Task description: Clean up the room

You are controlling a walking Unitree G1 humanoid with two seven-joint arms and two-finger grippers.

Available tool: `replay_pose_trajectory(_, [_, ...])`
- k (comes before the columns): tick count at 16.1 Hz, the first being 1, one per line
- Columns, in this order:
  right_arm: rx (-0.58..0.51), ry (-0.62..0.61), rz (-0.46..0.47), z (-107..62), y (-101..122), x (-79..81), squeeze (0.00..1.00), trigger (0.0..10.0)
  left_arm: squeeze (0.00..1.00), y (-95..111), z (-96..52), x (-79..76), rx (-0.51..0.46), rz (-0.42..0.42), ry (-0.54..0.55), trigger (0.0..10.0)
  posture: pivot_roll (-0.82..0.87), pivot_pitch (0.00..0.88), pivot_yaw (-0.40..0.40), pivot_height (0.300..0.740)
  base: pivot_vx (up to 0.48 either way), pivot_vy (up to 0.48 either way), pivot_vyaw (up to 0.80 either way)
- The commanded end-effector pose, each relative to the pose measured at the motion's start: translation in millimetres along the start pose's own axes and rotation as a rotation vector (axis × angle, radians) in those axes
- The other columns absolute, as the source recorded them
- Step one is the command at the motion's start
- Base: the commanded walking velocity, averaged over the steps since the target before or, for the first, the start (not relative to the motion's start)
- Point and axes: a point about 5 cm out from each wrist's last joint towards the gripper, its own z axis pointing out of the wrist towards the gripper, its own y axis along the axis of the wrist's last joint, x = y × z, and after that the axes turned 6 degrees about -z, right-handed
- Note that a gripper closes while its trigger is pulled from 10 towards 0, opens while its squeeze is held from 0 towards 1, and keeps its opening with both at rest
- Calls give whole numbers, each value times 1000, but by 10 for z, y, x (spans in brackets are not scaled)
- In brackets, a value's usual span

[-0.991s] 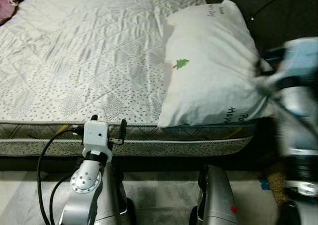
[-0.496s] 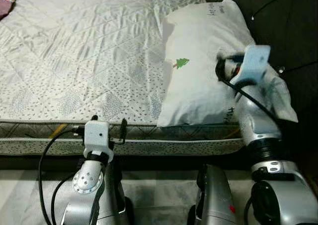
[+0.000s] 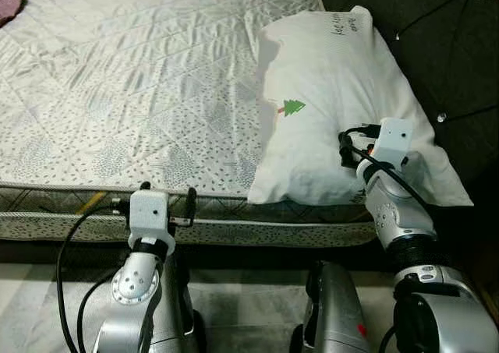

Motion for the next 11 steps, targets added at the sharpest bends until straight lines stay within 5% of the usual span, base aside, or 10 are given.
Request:
replay_pose_trajectory(1, [68,-5,44,-63,-242,-33,0,10000,0,-13,10,27,1,9,12,10000,8,131,-56,515,0,0,0])
replay_pose_trajectory(4, [-182,168,-50,-119,252,189,0,10000,0,43,24,-57,-29,10,2,10000,17,93,-48,515,0,0,0])
replay_pose_trajectory(6, [-271,239,-78,-240,372,273,0,10000,0,84,51,-118,-51,5,-4,10000,11,68,-46,515,0,0,0])
replay_pose_trajectory(11, [-228,244,-38,-595,30,337,0,10000,0,148,101,169,-81,51,68,10000,1,13,-19,515,0,0,0])
